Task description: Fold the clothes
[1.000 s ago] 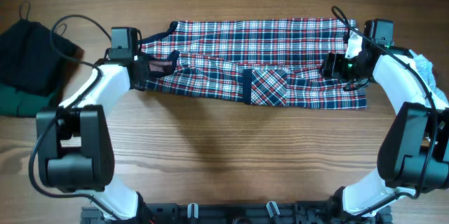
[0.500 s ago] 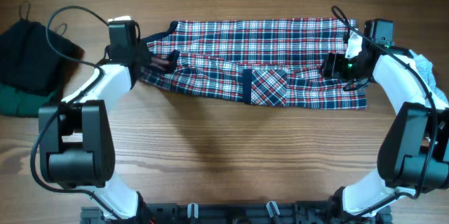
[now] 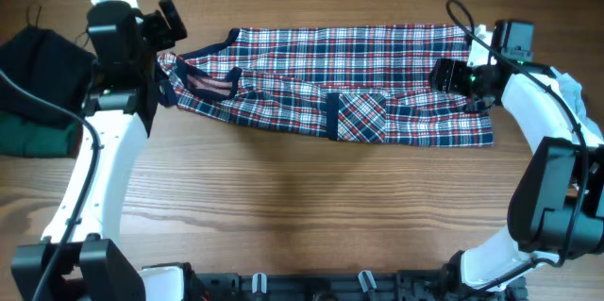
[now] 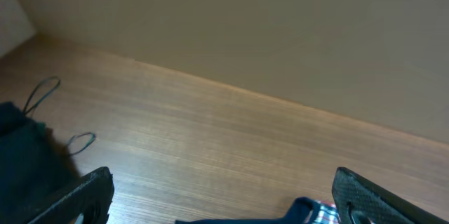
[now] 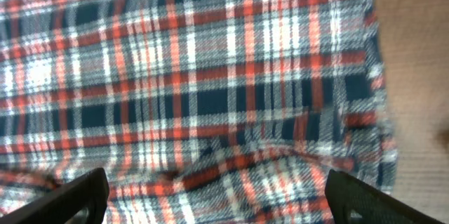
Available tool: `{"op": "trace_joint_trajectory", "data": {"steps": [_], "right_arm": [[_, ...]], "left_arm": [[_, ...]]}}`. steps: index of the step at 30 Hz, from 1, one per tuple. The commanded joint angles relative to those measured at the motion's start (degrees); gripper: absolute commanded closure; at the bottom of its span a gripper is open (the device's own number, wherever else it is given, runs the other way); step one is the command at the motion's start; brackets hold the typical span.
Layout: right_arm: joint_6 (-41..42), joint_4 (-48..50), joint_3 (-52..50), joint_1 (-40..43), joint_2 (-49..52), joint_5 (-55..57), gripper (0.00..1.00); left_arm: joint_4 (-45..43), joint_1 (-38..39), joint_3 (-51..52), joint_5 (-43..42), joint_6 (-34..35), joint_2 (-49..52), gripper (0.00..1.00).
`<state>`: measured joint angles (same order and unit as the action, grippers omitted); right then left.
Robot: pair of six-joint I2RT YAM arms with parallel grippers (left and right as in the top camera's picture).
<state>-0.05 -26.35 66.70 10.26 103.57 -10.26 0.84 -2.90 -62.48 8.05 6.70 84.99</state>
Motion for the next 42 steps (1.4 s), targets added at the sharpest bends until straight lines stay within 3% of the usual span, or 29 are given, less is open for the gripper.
{"op": "trace_joint_trajectory", "data": {"steps": [1, 11, 39, 42], "right_arm": [[0.1, 3.3, 0.4, -0.3, -0.8, 0.3, 0.00], [0.1, 4.1, 0.4, -0.3, -0.8, 0.3, 0.00], [0.1, 4.1, 0.4, -0.3, -0.8, 0.3, 0.00], [0.2, 8.6, 0.4, -0.3, -0.8, 0.3, 0.00]], "left_arm": [[4.0, -0.5, -0.7, -0.1, 0.1, 0.1, 0.00], [17.3, -0.5, -0.7, -0.1, 0.1, 0.1, 0.00], [17.3, -0.5, -0.6, -0.1, 0.1, 0.1, 0.00], [17.3, -0.5, -0.6, -0.1, 0.1, 0.1, 0.00]]}}
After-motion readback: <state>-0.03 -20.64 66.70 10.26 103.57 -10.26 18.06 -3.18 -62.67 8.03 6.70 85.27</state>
